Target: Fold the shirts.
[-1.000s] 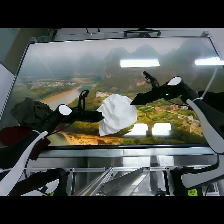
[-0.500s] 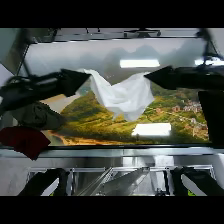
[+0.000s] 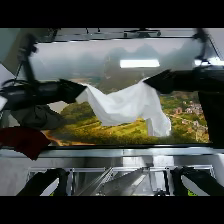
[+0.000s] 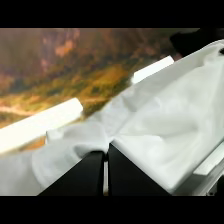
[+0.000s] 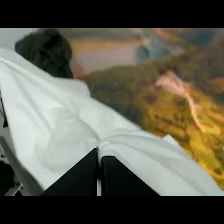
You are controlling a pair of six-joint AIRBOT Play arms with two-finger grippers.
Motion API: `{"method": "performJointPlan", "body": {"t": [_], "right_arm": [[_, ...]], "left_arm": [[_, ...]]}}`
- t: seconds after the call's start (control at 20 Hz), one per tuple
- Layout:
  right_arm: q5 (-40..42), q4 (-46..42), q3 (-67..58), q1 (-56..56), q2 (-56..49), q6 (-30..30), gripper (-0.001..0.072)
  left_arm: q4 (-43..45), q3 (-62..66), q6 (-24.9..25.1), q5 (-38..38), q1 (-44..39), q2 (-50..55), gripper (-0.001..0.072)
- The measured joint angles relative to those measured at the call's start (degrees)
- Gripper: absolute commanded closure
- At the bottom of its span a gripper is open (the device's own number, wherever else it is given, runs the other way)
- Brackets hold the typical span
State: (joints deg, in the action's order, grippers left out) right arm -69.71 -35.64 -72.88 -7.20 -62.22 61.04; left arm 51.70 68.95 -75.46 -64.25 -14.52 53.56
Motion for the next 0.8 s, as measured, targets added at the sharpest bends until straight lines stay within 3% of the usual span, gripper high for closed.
{"method": "performJointPlan", "body": {"t": [0.2, 0.25, 0.3, 0.4, 0.45, 0.8], "right_arm": [[1.5, -2.9, 1.1, -3.9, -16.9, 0.8, 0.066], [2.4, -3.1, 1.2, -4.3, -20.7, 1.1, 0.0472], [3.0, -3.5, 1.3, -4.4, -23.7, 1.6, 0.0347], [3.3, -3.8, 1.4, -3.9, -28.4, 2.4, 0.0345], [2.4, -3.9, 1.3, -3.1, -29.6, 2.7, 0.0348], [-9.3, -6.2, 3.6, 11.4, -24.5, 3.7, 0.0343]], "left_arm": [[0.9, -7.1, 2.3, -0.9, 0.6, 9.7, 0.0688], [1.0, -8.2, 2.8, -1.5, 1.2, 12.3, 0.0687], [1.0, -8.9, 3.1, -2.2, 1.8, 14.6, 0.0618], [1.0, -9.9, 4.0, -4.8, 3.5, 18.6, 0.0026], [0.9, -10.1, 4.3, -6.1, 4.5, 20.2, -0.0013], [0.8, -13.8, 5.5, -12.1, 10.3, 21.3, -0.0013]]}}
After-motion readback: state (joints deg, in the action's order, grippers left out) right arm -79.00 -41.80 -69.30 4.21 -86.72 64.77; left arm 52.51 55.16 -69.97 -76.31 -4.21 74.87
